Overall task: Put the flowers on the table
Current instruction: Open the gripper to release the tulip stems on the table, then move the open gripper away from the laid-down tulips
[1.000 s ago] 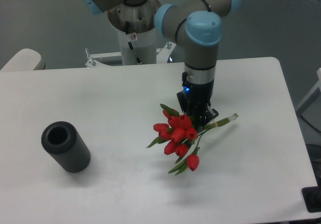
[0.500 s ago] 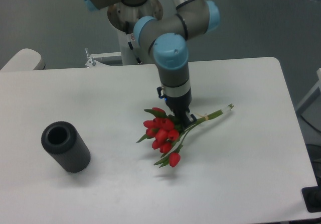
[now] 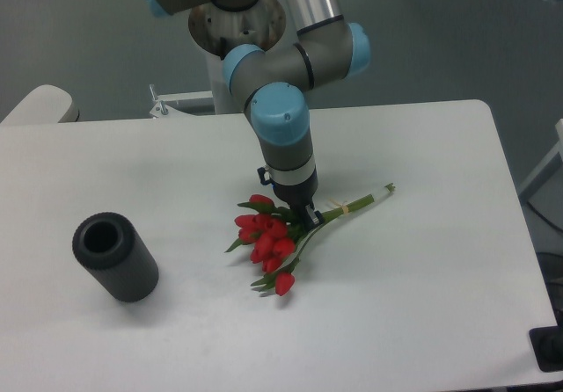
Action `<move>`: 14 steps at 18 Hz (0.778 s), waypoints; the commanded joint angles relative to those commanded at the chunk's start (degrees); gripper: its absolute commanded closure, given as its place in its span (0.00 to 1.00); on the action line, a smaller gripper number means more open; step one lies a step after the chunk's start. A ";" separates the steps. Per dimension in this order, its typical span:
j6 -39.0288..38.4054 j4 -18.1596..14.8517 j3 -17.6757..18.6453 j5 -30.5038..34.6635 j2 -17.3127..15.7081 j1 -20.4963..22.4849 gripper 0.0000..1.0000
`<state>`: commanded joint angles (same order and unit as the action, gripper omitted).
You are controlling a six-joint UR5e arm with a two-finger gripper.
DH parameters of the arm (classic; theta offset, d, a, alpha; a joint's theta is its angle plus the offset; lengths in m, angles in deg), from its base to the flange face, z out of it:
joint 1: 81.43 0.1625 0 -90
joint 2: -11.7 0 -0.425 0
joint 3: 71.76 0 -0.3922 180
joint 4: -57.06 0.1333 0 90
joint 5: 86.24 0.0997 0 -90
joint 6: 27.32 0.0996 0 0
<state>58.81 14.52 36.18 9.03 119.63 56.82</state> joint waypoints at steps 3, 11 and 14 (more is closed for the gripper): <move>-0.53 -0.09 -2.37 -0.17 -0.35 0.09 0.00; -3.59 -1.67 -12.83 -1.49 -0.18 -0.44 0.00; -5.71 -5.52 -17.57 -4.30 0.78 -0.53 0.00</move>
<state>53.10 8.99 18.61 4.73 120.41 56.30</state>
